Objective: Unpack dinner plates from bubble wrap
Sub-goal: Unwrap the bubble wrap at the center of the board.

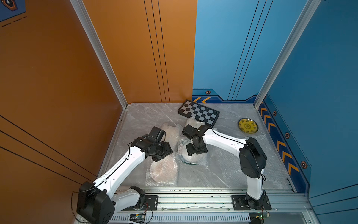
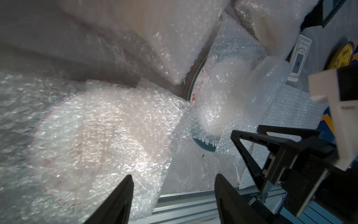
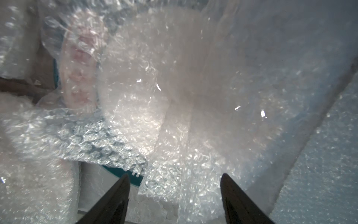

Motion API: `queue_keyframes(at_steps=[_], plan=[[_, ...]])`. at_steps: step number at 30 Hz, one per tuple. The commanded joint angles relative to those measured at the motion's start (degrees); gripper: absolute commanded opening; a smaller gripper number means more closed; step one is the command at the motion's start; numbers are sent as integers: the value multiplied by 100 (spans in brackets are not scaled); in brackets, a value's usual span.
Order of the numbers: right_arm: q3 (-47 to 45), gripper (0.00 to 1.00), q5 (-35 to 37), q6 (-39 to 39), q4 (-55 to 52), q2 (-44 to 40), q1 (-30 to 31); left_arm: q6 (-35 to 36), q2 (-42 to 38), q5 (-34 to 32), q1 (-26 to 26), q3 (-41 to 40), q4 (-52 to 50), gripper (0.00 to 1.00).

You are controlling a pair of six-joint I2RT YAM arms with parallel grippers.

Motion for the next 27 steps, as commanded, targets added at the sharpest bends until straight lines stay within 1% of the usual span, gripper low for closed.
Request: queue_keyframes(at_steps=[1, 3, 4, 7, 8, 10, 15, 19, 21, 22, 25, 26, 27], plan=[[181, 73, 285, 75, -107, 231, -24, -102, 375, 219, -117, 261, 526, 67], [201, 71, 384, 57, -120, 296, -16, -168, 602, 263, -187, 259, 717, 65], [213, 70, 435, 49, -129, 307, 1, -204, 698, 274, -215, 434, 788, 65], [274, 67, 670, 9, -221, 356, 48, -433, 964, 337, -301, 405, 1168, 63], [273, 64, 715, 5, -263, 375, 57, -526, 1057, 387, -334, 377, 1328, 62], [191, 55, 774, 5, -278, 378, 51, -646, 1252, 459, -415, 388, 1547, 61], [73, 20, 836, 4, -256, 306, -23, -703, 1662, 428, -664, 604, 1685, 60], [30, 1, 881, 21, -255, 78, -145, -784, 1851, 383, -794, 605, 1783, 58], [-23, 0, 788, 21, -251, -68, -216, -901, 1893, 386, -800, 503, 1901, 54], [-41, 2, 744, 17, -249, -125, -240, -942, 1884, 383, -792, 455, 1945, 53], [-46, 15, 674, 59, -265, -231, -171, -961, 1743, 275, -644, 341, 1973, 52], [-41, 23, 656, 101, -271, -235, -123, -960, 1692, 303, -534, 188, 2012, 52], [-34, 35, 653, 146, -282, -216, -44, -953, 1665, 341, -427, 135, 2046, 52]])
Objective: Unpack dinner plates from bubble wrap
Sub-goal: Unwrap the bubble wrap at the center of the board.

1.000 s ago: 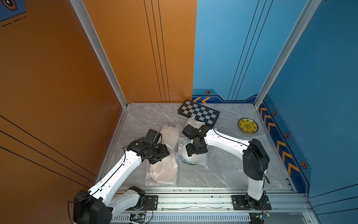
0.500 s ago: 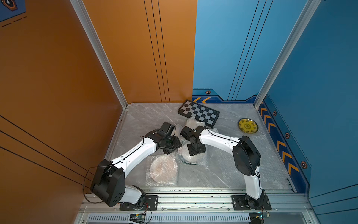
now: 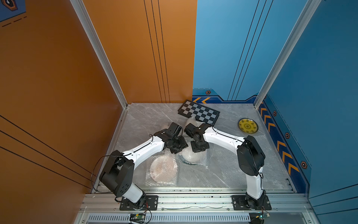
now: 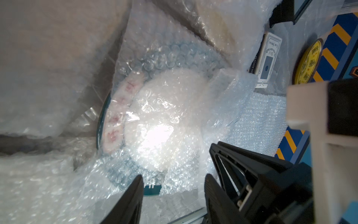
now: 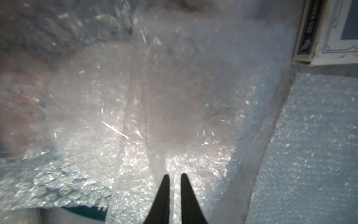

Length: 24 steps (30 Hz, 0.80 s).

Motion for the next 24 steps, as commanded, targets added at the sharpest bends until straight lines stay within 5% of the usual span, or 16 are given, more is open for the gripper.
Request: queue_keyframes(at_steps=[1, 9, 14, 21, 24], plan=[[-34, 39, -10, 174, -228, -172, 234, -39, -159, 64, 338, -247, 95, 52], [188, 65, 34, 305, -288, 316, 588, 347, 149, 385, 763, 301, 53, 52], [435, 65, 265, 202, -563, 692, 654, 484, 529, 484, 846, 687, 55, 51], [253, 48, 664, 191, -750, 593, 711, 625, 1237, 547, 512, 1285, 63, 51], [187, 24, 743, 215, -751, 322, 677, 576, 1482, 538, 371, 1375, 151, 50]])
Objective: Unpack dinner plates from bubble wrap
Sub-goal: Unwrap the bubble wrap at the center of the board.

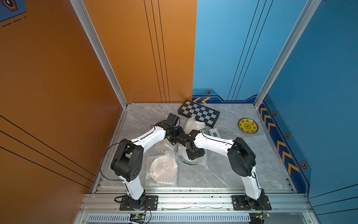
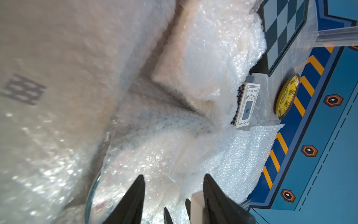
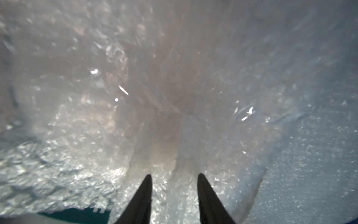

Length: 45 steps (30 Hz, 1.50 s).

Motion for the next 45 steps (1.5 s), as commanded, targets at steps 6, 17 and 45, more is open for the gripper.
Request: queue_keyframes(at_steps=[6, 17, 45], plan=[[-293, 0, 424, 24, -91, -613, -140, 158, 589, 156, -283, 134, 107, 47], [-1619, 0, -329, 330, 778, -2017, -1176, 395, 905, -221, -413, 124, -231, 40], [-2348, 34, -2021, 198, 2044, -2834, -1322, 332, -74, -130, -330, 108, -570, 59]])
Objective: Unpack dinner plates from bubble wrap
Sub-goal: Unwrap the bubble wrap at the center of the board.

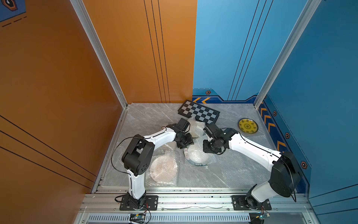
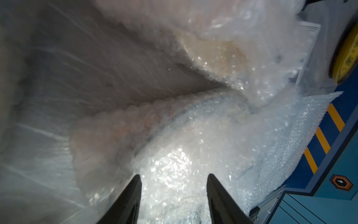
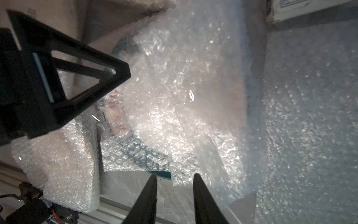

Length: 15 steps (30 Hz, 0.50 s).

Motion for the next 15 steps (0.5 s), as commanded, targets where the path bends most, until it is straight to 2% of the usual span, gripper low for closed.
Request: queue_keyframes(at_steps=[1, 8, 11, 15], plan=[[95, 34, -331, -5, 207, 246, 9, -96, -676, 12, 250, -231, -223, 60], [-12, 35, -969, 97, 903, 836, -9, 10, -1334, 444, 609, -1150, -48, 68], [-138, 35, -1082, 201, 1102, 924, -26, 80, -1421, 786, 749, -1517, 435, 68], [-311, 35, -1192, 288, 1250, 902, -70, 181, -1366, 1568, 1008, -2192, 1483, 67]])
